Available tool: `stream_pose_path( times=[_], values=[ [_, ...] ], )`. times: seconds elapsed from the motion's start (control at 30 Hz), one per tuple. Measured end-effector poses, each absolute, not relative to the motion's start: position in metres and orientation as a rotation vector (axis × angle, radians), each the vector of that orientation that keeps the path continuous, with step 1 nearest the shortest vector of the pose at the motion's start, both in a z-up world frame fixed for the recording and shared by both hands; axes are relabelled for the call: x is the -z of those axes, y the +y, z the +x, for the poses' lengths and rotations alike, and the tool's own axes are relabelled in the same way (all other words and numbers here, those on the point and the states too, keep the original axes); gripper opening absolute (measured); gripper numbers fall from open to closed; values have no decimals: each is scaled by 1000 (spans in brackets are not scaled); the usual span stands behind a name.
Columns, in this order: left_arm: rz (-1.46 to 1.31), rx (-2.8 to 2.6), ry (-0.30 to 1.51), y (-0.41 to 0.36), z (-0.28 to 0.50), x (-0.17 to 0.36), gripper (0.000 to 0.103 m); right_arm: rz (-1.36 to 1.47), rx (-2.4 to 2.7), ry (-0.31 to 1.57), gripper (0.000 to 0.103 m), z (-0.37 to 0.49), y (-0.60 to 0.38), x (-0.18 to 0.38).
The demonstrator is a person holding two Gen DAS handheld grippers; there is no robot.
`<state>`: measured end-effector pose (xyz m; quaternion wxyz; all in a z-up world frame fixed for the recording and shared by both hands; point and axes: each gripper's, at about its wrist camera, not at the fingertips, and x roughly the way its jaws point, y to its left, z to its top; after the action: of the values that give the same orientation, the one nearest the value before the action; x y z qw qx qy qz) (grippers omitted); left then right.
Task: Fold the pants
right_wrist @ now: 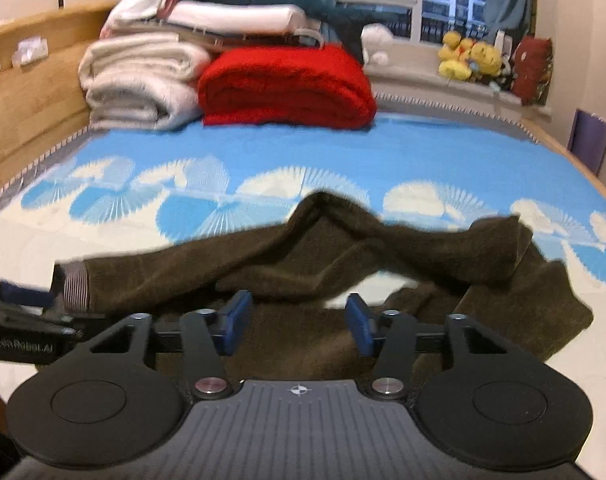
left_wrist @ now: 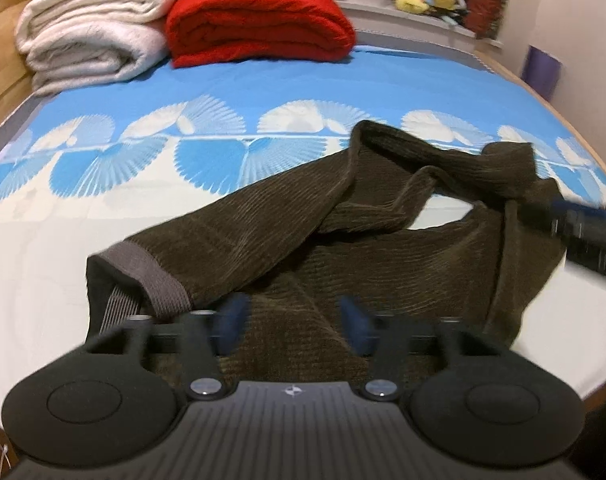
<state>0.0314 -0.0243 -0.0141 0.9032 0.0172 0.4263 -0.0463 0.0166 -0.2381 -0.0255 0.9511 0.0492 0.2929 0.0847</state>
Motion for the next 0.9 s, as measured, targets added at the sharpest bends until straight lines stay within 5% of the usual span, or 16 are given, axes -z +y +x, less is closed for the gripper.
stream_pose_path(
  times=[0.07, 0.27, 0.47, 0.5, 0.53, 0.6, 0.63, 0.8, 0.9],
  values=[
    [48, 145, 875, -20, 36, 4, 24, 119, -153, 563, 42, 20, -250, 17],
    [211, 267, 902, -8, 84, -9, 24, 141, -95, 533, 41, 56, -309, -3],
    [303, 207, 1105, 11, 122, 60, 26, 184, 2, 672, 42, 98, -353, 45],
    [380, 191, 1103, 7, 124, 67, 33, 177, 3, 742, 42, 104, -353, 56],
    [446, 195, 1074, 3, 124, 69, 53, 174, -2, 799, 42, 110, -352, 65],
    [525, 221, 1018, -5, 125, 73, 76, 154, -27, 827, 43, 118, -346, 71],
    [533, 235, 1015, -6, 127, 78, 78, 129, -40, 822, 45, 119, -341, 73],
    [634, 229, 1077, -6, 134, 115, 72, 18, -62, 824, 48, 130, -317, 78],
    [731, 210, 1063, -1, 135, 135, 40, 29, -77, 829, 48, 138, -310, 77]
  ],
)
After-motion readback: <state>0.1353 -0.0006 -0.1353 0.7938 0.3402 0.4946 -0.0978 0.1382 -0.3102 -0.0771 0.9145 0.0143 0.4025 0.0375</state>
